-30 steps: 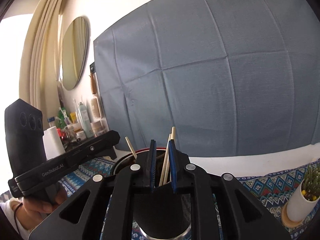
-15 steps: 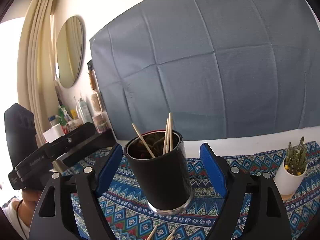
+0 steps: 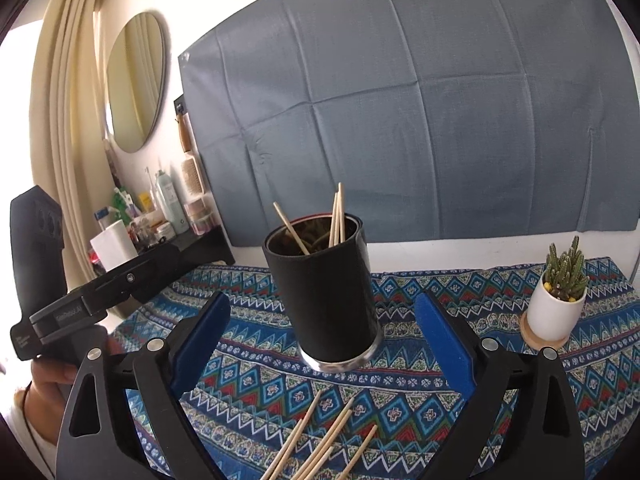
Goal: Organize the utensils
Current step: 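Move both tools back down toward the remaining wooden sticks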
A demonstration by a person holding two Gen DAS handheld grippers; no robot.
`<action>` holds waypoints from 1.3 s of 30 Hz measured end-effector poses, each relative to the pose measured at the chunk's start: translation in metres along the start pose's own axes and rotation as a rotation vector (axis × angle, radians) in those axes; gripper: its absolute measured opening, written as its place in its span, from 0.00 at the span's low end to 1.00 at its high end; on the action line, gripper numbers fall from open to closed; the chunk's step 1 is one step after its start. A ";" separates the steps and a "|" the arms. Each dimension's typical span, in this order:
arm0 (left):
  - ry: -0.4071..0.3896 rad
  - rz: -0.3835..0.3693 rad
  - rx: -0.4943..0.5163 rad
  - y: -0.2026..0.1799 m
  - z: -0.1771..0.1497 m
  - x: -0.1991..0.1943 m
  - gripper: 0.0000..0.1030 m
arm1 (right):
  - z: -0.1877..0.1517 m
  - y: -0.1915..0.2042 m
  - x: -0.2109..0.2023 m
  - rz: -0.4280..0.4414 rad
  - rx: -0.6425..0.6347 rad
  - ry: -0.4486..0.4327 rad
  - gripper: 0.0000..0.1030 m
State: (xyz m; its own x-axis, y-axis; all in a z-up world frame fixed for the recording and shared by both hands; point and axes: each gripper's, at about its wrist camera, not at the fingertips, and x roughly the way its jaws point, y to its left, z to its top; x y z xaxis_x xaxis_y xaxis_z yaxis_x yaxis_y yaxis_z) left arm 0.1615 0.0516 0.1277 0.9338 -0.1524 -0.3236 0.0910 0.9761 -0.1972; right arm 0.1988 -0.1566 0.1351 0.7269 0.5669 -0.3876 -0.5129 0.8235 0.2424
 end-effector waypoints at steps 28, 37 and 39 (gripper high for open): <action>0.404 0.033 0.132 -0.028 -0.108 0.007 0.94 | -0.096 -0.019 0.010 -0.211 0.087 0.366 0.91; 0.522 0.022 0.159 -0.039 -0.136 0.018 0.94 | -0.121 -0.035 0.023 -0.260 0.160 0.493 0.91; 0.548 0.021 0.156 -0.040 -0.140 0.020 0.94 | -0.127 -0.035 0.025 -0.264 0.158 0.508 0.91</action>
State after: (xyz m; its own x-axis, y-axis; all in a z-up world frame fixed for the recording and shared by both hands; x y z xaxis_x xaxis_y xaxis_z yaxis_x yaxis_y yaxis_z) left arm 0.1278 -0.0126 -0.0007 0.6240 -0.1501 -0.7669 0.1634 0.9847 -0.0598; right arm 0.1769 -0.1743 0.0044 0.4906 0.2929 -0.8207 -0.2421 0.9505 0.1946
